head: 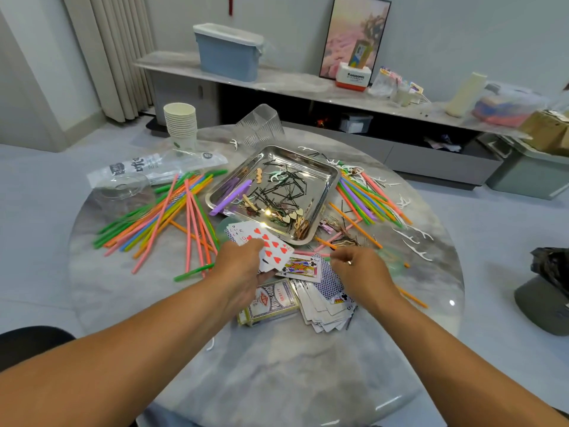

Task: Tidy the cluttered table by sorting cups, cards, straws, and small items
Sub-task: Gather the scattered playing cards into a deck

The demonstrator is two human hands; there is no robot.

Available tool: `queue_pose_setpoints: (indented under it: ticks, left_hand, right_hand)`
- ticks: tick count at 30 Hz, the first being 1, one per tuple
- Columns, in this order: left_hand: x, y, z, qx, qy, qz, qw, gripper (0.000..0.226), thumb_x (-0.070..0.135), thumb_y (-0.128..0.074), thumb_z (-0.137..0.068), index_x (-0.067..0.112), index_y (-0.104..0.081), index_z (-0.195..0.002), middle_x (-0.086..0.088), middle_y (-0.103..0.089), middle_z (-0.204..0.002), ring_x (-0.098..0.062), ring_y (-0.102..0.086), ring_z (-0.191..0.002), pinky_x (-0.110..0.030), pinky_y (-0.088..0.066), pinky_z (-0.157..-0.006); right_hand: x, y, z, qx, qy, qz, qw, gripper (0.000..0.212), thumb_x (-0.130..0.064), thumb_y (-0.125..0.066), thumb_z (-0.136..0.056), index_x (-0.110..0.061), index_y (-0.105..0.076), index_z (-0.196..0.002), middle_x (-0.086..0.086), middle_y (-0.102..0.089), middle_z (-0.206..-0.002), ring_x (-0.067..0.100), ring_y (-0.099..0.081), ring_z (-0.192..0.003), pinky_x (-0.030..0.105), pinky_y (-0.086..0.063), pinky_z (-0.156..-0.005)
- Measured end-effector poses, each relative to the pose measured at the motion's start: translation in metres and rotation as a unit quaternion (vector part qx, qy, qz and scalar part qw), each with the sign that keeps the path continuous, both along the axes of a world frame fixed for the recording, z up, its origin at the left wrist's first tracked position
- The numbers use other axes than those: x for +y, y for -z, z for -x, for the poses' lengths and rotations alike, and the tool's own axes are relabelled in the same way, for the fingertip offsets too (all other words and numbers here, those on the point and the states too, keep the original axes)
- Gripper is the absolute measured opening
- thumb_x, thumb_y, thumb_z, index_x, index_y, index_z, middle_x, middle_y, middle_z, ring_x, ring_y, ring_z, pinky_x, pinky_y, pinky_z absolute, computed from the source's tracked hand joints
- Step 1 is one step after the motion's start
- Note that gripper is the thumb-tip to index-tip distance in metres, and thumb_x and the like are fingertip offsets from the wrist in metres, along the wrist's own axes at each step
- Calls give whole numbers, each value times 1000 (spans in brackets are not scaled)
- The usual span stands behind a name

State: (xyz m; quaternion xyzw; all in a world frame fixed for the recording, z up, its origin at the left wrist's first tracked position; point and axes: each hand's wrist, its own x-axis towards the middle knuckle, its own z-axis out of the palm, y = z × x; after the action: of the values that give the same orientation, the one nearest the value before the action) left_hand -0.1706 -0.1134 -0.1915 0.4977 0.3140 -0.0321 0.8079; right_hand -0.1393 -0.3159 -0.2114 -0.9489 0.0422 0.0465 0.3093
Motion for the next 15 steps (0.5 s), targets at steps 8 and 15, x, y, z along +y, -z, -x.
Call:
queue_pose_setpoints:
  ticks: [8,15]
  left_hand:
    - [14,8,-6,39,-42,-16,998,12,8,-53,-102,6,-52,-115,-15,-65,-103,-23,-64,-83,-39,-55,-57]
    - [10,7,-2,56,2,4,998,21,6,-52,-102,3,-50,-123,-17,-65,-100,-27,-66,-81,-44,-59,-57]
  right_hand:
    - [12,0,11,12,-82,227,970,68,-74,-67,-78,-29,-66,-129,3,-63,-128,26,-56,-118,38,-46,-93]
    - [20,3,11,8,-61,217,974,75,-76,-74,-67,-34,-62,-128,-6,-65,-122,19,-59,-115,34,-41,-88]
